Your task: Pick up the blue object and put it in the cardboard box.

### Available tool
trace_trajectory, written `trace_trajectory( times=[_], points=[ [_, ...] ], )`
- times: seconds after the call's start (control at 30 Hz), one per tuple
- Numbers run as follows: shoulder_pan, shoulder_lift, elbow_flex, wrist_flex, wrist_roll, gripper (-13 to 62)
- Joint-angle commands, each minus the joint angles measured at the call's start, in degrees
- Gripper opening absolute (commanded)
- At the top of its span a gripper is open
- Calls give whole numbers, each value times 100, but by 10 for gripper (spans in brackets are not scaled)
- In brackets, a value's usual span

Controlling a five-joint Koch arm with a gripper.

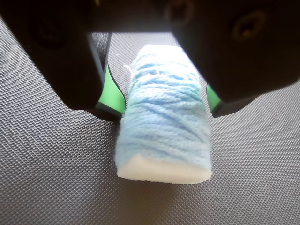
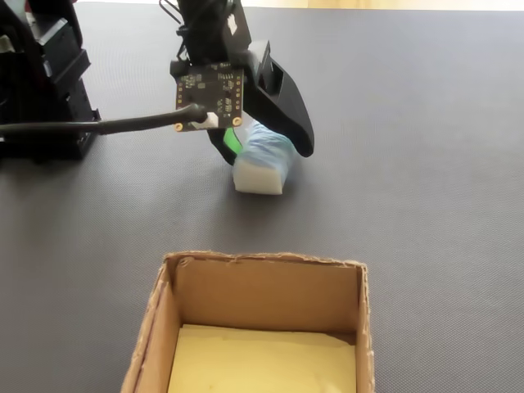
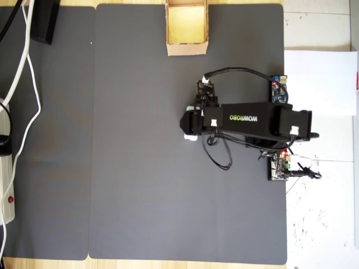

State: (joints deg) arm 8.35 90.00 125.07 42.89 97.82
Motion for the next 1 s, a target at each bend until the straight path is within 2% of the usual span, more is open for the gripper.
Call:
trace_trajectory(
  times=[0.0, 0.27, 0.5, 0.67, 0.97],
  points=[
    [-70, 9, -149, -729, 299, 294],
    [-18, 510, 923, -2443, 325, 121],
    [26, 1011, 1916, -4008, 202, 113],
    [114, 1784, 2751, -4729, 193, 105],
    [352, 3041, 3401, -5054, -149, 105]
  ],
)
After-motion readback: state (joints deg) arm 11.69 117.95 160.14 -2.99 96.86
